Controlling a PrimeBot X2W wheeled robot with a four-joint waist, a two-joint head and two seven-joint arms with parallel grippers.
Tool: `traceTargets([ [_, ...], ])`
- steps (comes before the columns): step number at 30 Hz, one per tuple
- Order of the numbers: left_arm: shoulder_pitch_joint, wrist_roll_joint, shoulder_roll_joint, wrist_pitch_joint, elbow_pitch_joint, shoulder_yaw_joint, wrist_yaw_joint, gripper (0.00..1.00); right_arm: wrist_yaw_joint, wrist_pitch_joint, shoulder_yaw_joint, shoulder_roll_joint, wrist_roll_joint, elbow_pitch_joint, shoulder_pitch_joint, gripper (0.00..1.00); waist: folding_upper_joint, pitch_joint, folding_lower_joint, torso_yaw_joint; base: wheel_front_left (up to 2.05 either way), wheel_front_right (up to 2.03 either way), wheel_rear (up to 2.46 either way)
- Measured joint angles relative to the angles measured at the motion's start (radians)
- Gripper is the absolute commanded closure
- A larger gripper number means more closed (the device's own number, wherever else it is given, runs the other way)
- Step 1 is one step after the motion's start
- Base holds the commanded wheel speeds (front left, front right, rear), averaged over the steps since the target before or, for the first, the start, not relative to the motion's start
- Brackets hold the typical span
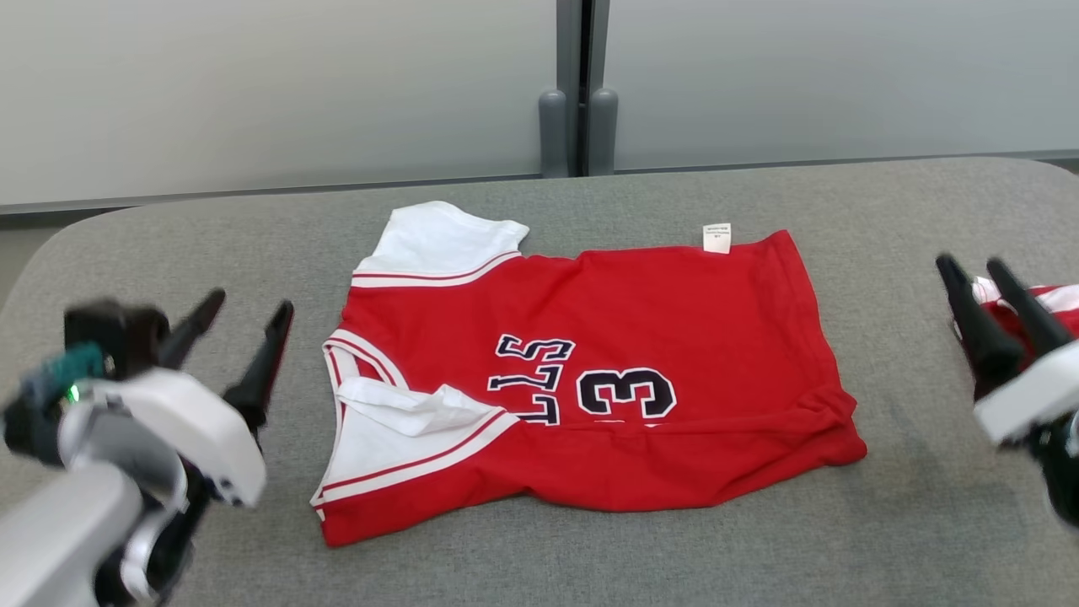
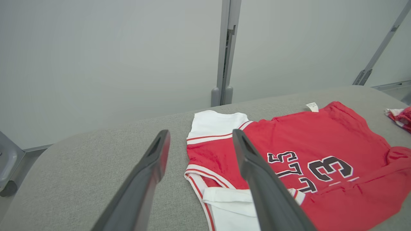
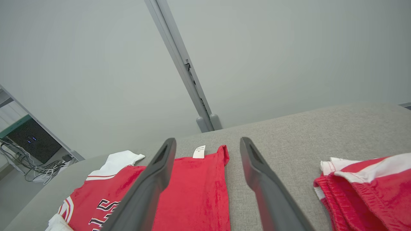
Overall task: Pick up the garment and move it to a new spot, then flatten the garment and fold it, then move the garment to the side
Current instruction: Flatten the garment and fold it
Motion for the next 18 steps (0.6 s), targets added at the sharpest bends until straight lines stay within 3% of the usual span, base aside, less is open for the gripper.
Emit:
traceTargets([
  [3, 0.118, -0.008, -0.034, -0.126, -0.037, 0.018, 0.067, 0.0, 0.0, 0.0, -0.156, 0.079, -0.105, -0.021, 0.171, 0.0, 0.0001, -0.011, 0.0, 0.012, 0.0, 0.0, 0.0],
  [7, 0.237, -0.012, -0.082, -0.187, -0.052, 0.019, 0.12, 0.0, 0.0, 0.0, -0.214, 0.133, -0.2, -0.029, 0.34, 0.0, 0.0, -0.021, 0.0, 0.025, 0.0, 0.0, 0.0],
  [11, 0.308, -0.019, -0.15, -0.207, -0.03, 0.047, 0.129, 0.0, 0.0, 0.011, -0.214, 0.164, -0.241, -0.011, 0.396, 0.0, 0.0001, -0.023, 0.0, 0.028, 0.0, 0.0, 0.0],
  [18, 0.367, -0.006, -0.207, -0.213, 0.051, 0.066, 0.122, 0.0, 0.0, 0.088, -0.218, 0.224, -0.3, 0.083, 0.371, 0.0, 0.0, -0.026, 0.0, 0.024, 0.0, 0.0, 0.0],
])
